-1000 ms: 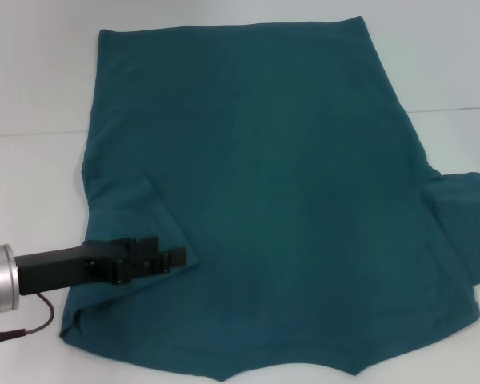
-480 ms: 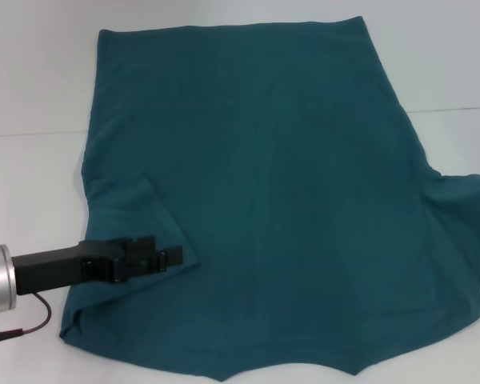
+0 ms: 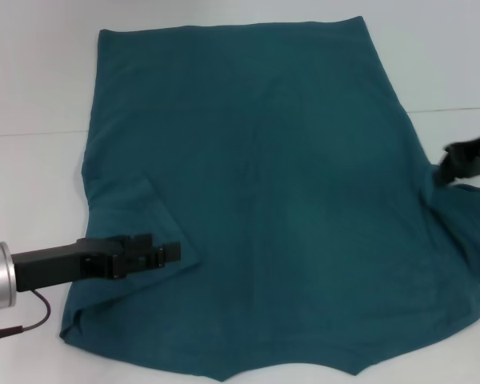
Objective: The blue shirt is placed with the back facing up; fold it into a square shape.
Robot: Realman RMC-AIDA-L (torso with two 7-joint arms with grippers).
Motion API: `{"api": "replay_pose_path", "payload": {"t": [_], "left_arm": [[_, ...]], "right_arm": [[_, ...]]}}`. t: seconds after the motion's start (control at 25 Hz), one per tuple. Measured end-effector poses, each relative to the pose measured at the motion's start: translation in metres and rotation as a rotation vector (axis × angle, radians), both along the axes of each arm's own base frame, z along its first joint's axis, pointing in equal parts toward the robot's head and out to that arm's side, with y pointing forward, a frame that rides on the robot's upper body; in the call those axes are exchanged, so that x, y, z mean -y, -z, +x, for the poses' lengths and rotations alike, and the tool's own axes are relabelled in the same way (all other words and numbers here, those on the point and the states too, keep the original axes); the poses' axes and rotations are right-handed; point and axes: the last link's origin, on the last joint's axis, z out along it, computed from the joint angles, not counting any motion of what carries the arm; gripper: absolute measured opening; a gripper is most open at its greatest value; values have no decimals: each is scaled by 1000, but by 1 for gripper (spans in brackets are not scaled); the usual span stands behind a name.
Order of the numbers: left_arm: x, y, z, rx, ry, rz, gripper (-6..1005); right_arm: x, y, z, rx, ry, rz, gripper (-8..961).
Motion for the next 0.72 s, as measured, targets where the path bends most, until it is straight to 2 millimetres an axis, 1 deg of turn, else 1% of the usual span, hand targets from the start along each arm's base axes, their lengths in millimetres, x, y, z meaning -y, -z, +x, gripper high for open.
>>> {"api": "replay_pose_path", "payload": {"t": [0.24,0.28,0.32,0.44,0.56,0.72], "left_arm": [[-2,0,-1,-3,-14,8,797],[-3,0,-1,-4,-17,11,797],[-3,-1,-1,-6,-19,13,798],[-4,-1,-2,-10,-24,21,798],[-5,-1,-3,-12,-27,25,798],[-4,0,-4,-12,-35,24,798]], "right_arm": [[-11,16,-31,-3,-68,-40,71],[-14,21,-39,-7,-85,-46,75],[-14,21,-39,-7,-85,-46,79],[-17,27,-49,-11,-109,-55,91],[-19,32,-56,-7,-124,-65,103],[-18,48,-53,20,-118,-97,119]]}}
